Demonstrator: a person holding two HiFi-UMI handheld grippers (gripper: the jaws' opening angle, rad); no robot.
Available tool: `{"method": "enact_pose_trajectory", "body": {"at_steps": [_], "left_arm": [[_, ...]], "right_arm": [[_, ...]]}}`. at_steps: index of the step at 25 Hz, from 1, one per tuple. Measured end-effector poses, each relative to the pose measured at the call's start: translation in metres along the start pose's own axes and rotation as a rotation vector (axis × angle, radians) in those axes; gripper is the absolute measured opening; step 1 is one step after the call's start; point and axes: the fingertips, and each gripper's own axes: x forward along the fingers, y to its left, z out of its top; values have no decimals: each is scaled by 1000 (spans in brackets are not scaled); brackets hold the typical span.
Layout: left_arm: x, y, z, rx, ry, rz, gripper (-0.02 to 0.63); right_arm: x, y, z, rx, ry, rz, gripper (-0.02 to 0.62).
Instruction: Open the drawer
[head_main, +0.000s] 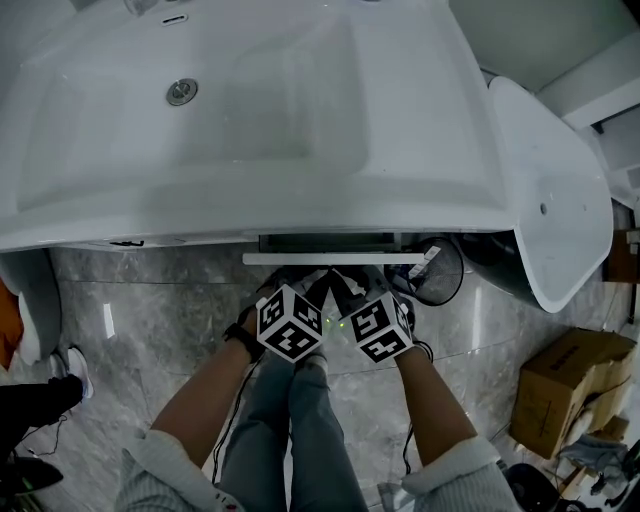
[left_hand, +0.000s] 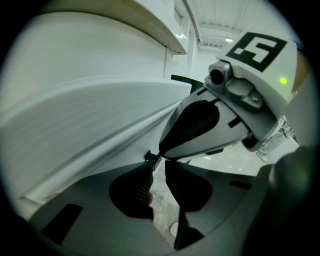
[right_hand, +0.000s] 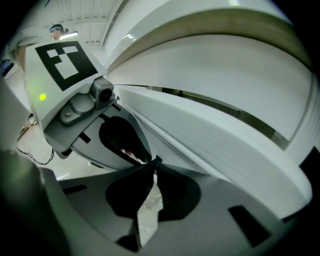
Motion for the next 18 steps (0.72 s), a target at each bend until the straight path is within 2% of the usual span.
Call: {"method": "enact_pose_trajectory", "body": {"at_steps": [18], "left_arm": [[-7,-26,-14,-24,22,25,83]], "right_arm": [[-14,22,-16,29,-10,6,20]]}}
